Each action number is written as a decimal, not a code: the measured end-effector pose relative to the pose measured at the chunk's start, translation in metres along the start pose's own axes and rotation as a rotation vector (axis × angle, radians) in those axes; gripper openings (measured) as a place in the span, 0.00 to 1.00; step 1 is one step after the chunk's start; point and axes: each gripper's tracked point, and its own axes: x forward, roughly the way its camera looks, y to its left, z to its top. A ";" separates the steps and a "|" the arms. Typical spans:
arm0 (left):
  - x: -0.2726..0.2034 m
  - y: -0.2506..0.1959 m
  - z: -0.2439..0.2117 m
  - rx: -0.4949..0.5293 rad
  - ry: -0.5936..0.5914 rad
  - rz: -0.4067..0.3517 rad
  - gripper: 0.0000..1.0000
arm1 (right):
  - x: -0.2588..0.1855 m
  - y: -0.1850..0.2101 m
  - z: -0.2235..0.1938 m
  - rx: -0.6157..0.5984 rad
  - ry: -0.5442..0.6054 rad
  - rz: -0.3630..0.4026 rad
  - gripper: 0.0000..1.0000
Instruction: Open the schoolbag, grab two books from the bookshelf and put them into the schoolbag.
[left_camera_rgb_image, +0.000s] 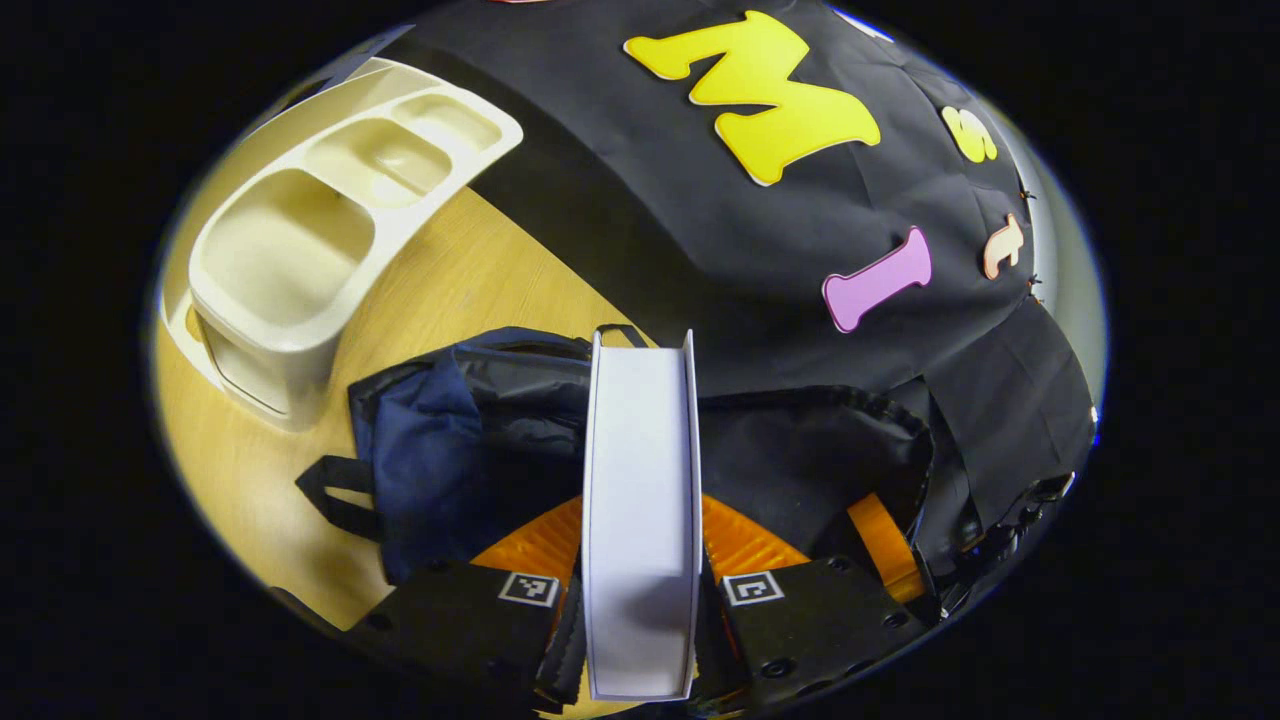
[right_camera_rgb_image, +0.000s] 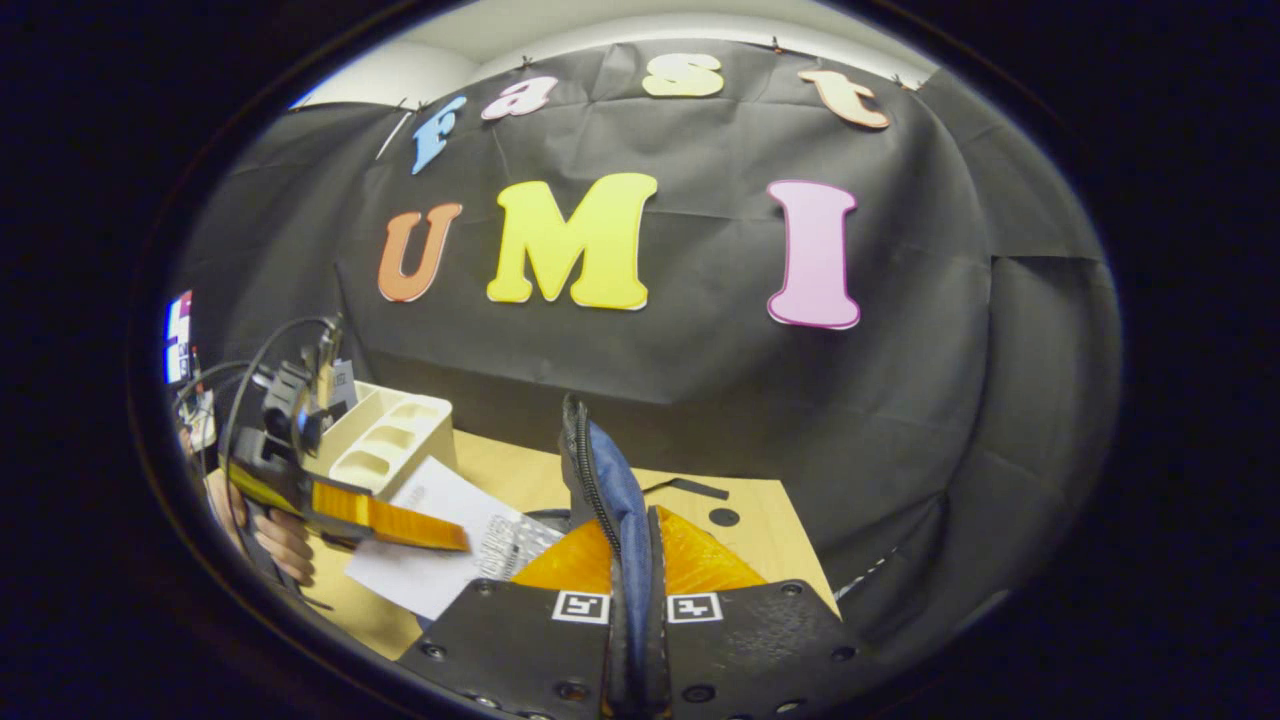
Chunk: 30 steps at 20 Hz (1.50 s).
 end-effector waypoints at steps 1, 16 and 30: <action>0.009 0.000 -0.007 -0.018 0.021 -0.008 0.45 | -0.001 0.000 0.001 0.017 -0.003 -0.001 0.06; 0.107 -0.004 -0.040 -0.194 -0.048 -0.111 0.46 | -0.008 0.014 0.011 0.107 -0.055 0.009 0.06; 0.106 0.033 -0.043 0.254 -0.047 0.106 0.86 | -0.008 -0.002 -0.010 0.116 -0.011 -0.062 0.06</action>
